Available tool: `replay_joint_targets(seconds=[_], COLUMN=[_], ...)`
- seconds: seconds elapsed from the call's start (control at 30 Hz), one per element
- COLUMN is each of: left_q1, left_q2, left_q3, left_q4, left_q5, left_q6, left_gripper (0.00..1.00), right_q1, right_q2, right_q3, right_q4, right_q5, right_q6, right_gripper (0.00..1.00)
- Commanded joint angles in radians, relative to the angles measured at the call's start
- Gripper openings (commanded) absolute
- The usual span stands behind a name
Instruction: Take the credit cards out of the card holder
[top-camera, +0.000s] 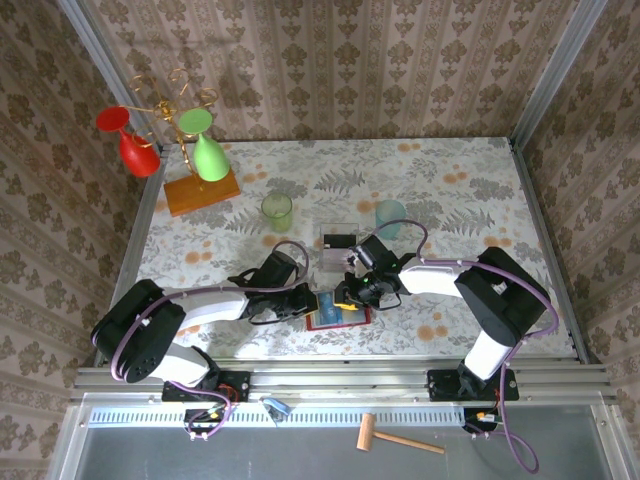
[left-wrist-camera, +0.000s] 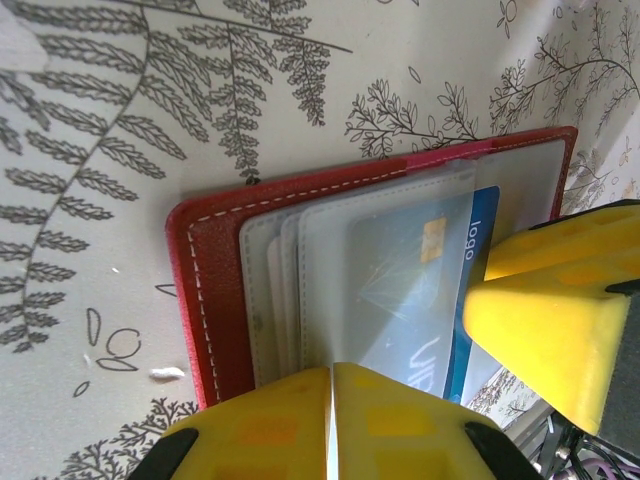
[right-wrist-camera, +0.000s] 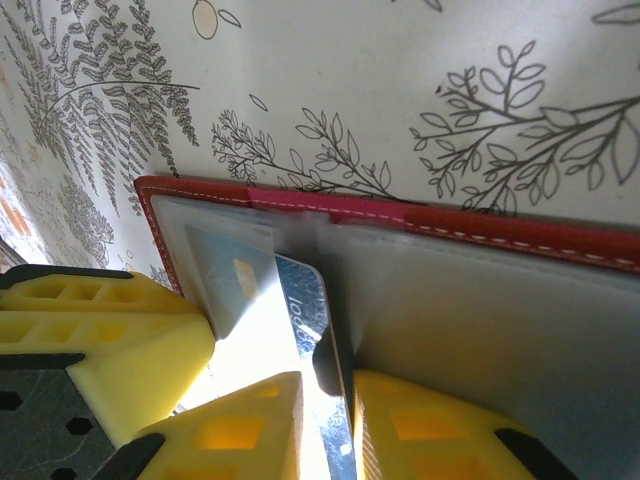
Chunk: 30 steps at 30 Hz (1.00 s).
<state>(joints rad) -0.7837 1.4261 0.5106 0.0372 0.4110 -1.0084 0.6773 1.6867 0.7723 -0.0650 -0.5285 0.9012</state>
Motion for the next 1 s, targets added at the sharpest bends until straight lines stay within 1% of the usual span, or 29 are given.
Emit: replay_joint_targets(seconds=[0.0, 0.3, 0.97], left_q1=[0.009, 0.009, 0.010], left_q2=[0.017, -0.006, -0.027], left_q3=[0.000, -0.004, -0.020], left_q4=[-0.055, -0.084, -0.093], left_q5=[-0.015, -0.021, -0.026], left_q6=[0.027, 0.030, 0.029], left_gripper=[0.11, 0.11, 0.11], right_q1=[-0.005, -0.012, -0.057], right_q2=[-0.020, -0.029, -0.092], right_q3=[-0.015, -0.027, -0.045], right_q4=[0.016, 0.017, -0.102], right_q5=[-0.018, -0.010, 0.047], right_q6=[0.016, 0.018, -0.060], right_gripper=[0.16, 0.10, 0.09])
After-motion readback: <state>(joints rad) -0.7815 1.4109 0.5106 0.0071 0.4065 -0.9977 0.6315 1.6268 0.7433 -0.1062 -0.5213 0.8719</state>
